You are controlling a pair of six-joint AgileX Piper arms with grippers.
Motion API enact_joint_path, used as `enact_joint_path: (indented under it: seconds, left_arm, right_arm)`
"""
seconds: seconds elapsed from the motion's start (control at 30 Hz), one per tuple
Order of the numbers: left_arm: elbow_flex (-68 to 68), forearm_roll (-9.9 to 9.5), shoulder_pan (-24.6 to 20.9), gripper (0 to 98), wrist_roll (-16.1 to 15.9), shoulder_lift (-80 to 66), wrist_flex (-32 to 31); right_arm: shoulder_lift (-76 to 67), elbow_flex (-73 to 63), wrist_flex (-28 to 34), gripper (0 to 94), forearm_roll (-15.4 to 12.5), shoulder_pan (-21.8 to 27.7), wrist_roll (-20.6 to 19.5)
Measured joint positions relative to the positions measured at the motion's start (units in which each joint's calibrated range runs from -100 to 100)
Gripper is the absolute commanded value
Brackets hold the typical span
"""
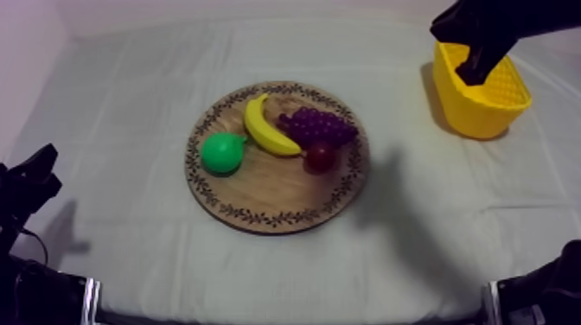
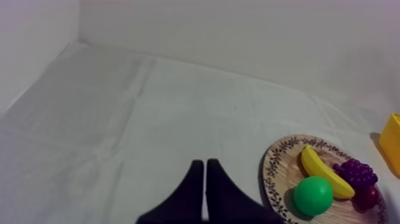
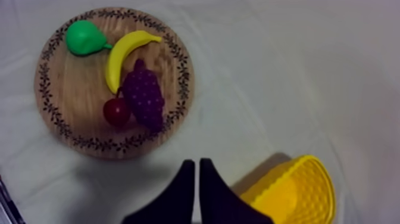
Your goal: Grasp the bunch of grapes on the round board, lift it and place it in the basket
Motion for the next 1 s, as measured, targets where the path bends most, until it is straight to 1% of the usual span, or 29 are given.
enact_joint_path:
  seconds: [0.2, 0.7, 0.77, 0.9, 1.0]
  left_arm:
    - [0.00, 0.00, 0.00, 0.1, 0.00, 0.00, 0.00]
    - [0.00, 0.00, 0.00, 0.1, 0.00, 0.00, 0.00]
    - [0.00, 0.00, 0.00, 0.1, 0.00, 0.00, 0.00]
    - [0.00, 0.00, 0.00, 0.1, 0.00, 0.00, 0.00]
    - [0.00, 0.00, 0.00, 0.1, 0.00, 0.00, 0.00]
  right_arm:
    - [2.48, -1.65, 0.71, 0.6, 0.19, -0.27, 1.15]
    - [12.80, -10.64, 2.02, 0.7, 1.04, -1.25, 6.41]
    - [14.44, -11.93, 3.01, 0.7, 1.04, -1.33, 7.26]
    - [18.12, -15.76, 6.09, 0.7, -0.21, -1.30, 8.57]
    - [20.99, -19.54, 8.14, 0.7, -0.34, -1.20, 9.07]
